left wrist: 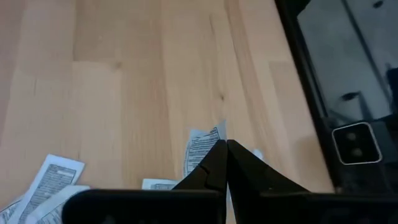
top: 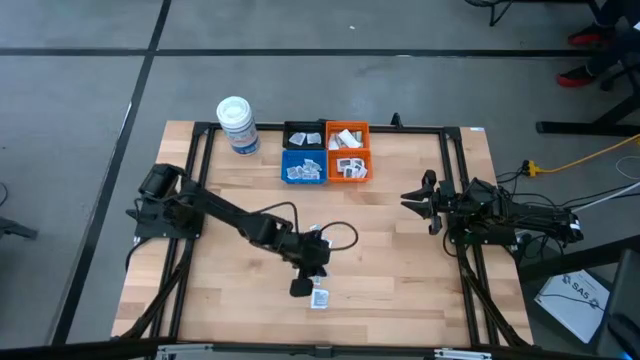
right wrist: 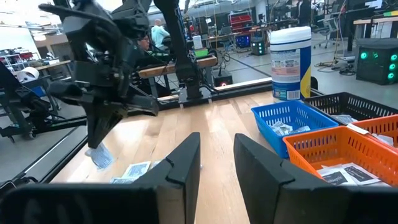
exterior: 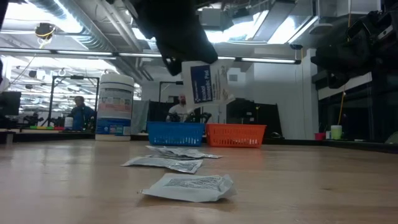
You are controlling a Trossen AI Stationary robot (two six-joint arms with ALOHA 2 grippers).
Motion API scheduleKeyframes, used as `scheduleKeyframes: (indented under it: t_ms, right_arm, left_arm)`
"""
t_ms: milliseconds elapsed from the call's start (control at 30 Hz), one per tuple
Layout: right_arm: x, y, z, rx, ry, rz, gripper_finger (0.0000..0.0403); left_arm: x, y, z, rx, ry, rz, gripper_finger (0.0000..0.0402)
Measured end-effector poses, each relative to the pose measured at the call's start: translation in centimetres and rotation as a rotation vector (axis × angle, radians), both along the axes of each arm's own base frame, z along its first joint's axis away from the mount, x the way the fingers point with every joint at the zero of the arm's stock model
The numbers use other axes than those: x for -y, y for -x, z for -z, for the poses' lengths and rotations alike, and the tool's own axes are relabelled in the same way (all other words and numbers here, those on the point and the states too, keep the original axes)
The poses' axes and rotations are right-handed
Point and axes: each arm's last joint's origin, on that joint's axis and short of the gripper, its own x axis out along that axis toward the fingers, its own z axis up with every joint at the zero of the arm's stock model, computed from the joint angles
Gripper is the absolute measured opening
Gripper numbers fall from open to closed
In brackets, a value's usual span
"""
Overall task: Pick & Place First Aid Supplies
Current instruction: Put the alcohol pad into the black bin
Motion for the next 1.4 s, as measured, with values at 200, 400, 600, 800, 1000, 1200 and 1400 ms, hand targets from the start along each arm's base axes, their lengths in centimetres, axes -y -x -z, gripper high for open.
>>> scheduleKeyframes:
  t_ms: [200,400,600,800,1000,1200,1400]
  right_arm:
    - [0.0,0.0,0.0,0.0,0.0,0.0,0.01]
    - [0.0,0.0,0.0,0.0,0.0,0.0,0.01]
    - [0.0,0.0,0.0,0.0,0.0,0.0,0.01]
    - [0.0,0.0,0.0,0.0,0.0,0.0,0.01]
    - [0.0,0.0,0.0,0.0,0.0,0.0,0.01]
    - [0.0,0.0,0.0,0.0,0.0,0.0,0.01]
    - [0.0,0.0,0.0,-0.001,0.0,0.0,0.01]
  left_arm:
    - [-2.9,-1.1,-0.3,0.024,0.047,-0.05,0.0001]
    - [-5.9,-1.7,-0.4,0.039,0.053,-0.131,0.0001]
    - [-9.0,-2.1,-0.4,0.04,0.05,-0.212,0.0001]
    - [-12.2,-1.9,-1.0,0.057,0.011,-0.266,0.0001]
    - [-16.4,-0.3,-3.5,0.099,-0.04,-0.353,0.0001]
    - [-21.7,1.3,-4.6,0.126,-0.059,-0.493,0.0001]
    - [-26.7,2.8,-5.1,0.179,-0.095,-0.63,0.0001]
